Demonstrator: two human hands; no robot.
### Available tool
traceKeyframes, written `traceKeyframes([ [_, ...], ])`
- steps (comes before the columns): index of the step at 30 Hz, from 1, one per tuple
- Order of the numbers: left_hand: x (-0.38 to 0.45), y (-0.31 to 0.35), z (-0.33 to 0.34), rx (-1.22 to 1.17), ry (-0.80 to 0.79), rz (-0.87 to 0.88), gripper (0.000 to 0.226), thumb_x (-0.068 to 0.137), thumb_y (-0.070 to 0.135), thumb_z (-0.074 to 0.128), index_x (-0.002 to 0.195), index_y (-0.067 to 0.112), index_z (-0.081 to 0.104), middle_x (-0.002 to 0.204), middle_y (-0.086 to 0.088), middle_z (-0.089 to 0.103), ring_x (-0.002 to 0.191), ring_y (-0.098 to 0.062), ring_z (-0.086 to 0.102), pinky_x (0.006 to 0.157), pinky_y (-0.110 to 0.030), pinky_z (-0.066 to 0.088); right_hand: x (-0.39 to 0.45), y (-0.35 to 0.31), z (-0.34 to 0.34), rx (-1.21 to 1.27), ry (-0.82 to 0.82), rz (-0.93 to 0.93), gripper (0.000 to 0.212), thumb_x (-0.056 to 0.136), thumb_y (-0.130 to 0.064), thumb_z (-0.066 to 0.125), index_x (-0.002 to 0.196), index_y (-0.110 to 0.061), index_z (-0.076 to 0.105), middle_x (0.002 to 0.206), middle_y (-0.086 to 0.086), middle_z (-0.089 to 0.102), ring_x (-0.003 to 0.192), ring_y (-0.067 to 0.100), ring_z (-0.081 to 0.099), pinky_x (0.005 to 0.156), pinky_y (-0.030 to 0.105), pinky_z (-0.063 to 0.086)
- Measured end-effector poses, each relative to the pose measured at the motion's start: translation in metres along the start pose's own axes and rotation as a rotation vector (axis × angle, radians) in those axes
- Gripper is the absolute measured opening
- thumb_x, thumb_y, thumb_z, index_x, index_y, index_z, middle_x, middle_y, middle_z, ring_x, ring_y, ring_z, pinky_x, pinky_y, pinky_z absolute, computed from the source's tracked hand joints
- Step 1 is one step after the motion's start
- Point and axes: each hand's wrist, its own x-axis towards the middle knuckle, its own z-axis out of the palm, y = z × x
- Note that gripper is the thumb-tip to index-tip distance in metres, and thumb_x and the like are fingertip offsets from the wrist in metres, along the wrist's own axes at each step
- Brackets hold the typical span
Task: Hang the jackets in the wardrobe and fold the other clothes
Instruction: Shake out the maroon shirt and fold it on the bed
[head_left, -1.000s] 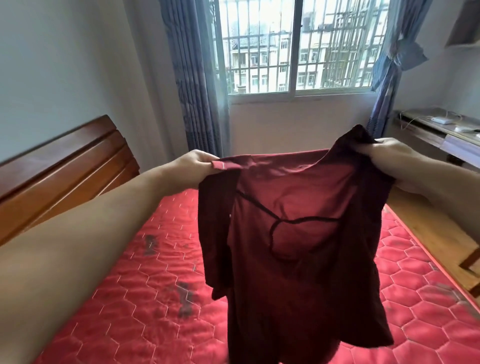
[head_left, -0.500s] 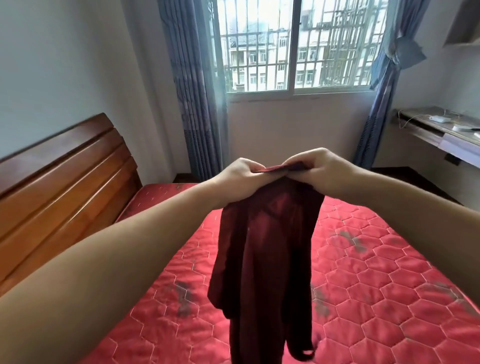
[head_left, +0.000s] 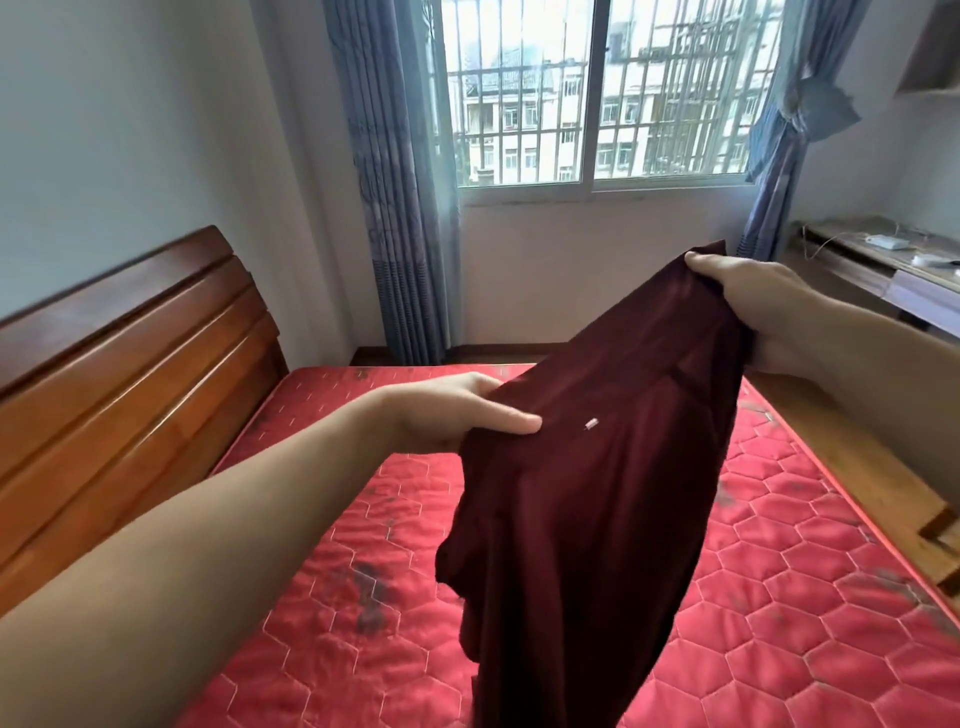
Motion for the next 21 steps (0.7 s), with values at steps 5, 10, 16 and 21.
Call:
traceKeyframes([
  [5, 0.021, 0.031, 0.031, -0.257, 0.063, 0.22, 0.013, 0.087, 0.013, 0.066, 0.091, 0.01, 0.077, 0.093, -0.007, 0.075, 0.084, -0.016, 0.071, 0.079, -0.028, 0.057, 0.007, 0.016, 0.008, -0.348, -0.044, -0.06, 0.017, 0.093, -0.027, 0.06, 0.102, -0.013, 0.066, 0.085, 0.005, 0.072, 0.064, 0.012, 0.066, 0.065, 0.027, 0.055],
  [10, 0.044, 0.046, 0.041, -0.094, 0.26, 0.08, 0.01, 0.091, 0.013, 0.063, 0.094, 0.014, 0.072, 0.086, -0.004, 0.073, 0.074, -0.016, 0.068, 0.081, -0.035, 0.056, -0.01, 0.048, 0.02, -0.544, -0.198, -0.394, 0.051, 0.083, -0.001, 0.058, 0.125, -0.028, 0.052, 0.128, -0.002, 0.054, 0.111, 0.009, 0.057, 0.081, 0.016, 0.047],
  [16, 0.031, 0.062, 0.039, 0.511, 0.011, 0.008, 0.017, 0.092, 0.01, 0.062, 0.106, 0.006, 0.07, 0.097, -0.009, 0.072, 0.085, -0.02, 0.067, 0.087, -0.035, 0.056, -0.02, 0.042, 0.017, -1.102, -0.805, -0.274, 0.081, 0.075, 0.006, 0.064, 0.14, -0.035, 0.04, 0.125, -0.02, 0.053, 0.102, -0.013, 0.052, 0.081, 0.008, 0.043],
  [21, 0.009, 0.073, 0.026, 0.579, -0.03, 0.017, 0.017, 0.093, 0.011, 0.061, 0.103, 0.018, 0.073, 0.103, -0.005, 0.074, 0.09, -0.016, 0.07, 0.084, -0.029, 0.057, -0.015, 0.059, 0.032, -1.328, -0.779, -0.189, 0.03, 0.08, -0.019, 0.07, 0.11, -0.017, 0.068, 0.108, -0.003, 0.069, 0.102, 0.016, 0.062, 0.091, 0.033, 0.051],
])
